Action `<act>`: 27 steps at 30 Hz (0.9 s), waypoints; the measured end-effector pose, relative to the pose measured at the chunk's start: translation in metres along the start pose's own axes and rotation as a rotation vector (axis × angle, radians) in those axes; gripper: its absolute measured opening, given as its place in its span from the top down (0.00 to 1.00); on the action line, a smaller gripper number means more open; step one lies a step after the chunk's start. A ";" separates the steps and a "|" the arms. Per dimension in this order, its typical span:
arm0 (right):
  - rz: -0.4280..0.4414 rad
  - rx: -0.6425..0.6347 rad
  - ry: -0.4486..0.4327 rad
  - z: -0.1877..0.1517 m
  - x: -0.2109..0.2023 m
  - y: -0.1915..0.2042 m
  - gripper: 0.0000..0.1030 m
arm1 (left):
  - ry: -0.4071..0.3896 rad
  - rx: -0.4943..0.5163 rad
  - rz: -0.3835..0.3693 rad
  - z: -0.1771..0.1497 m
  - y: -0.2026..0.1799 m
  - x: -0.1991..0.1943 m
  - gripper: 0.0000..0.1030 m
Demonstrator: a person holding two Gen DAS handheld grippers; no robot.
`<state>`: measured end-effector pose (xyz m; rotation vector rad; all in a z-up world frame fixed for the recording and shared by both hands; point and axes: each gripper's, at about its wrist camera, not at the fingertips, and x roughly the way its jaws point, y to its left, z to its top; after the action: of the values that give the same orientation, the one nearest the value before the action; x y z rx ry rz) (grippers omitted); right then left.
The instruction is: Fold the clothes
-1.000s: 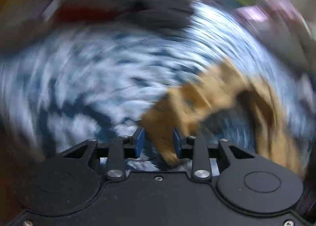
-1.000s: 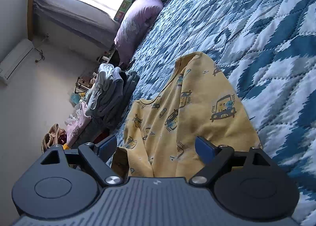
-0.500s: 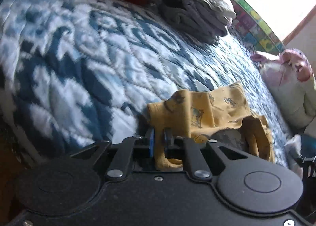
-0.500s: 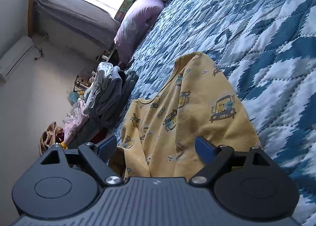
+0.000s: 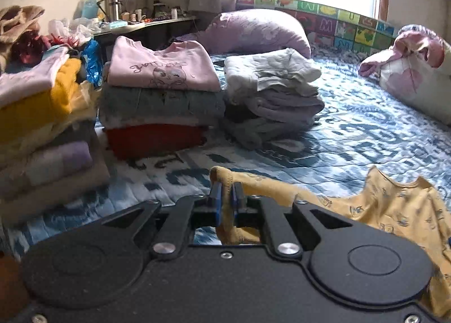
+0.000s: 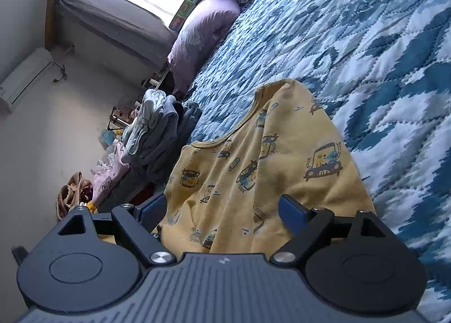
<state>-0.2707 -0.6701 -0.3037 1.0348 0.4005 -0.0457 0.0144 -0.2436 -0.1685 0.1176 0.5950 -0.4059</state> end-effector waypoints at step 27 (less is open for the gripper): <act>-0.506 -1.340 0.141 -0.167 0.072 0.170 0.89 | 0.002 -0.021 -0.186 0.027 0.005 0.032 0.95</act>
<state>-0.2163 -0.4306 -0.2624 -0.3999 0.6670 -0.1331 0.0542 -0.2558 -0.1642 0.0422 0.6142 -0.5799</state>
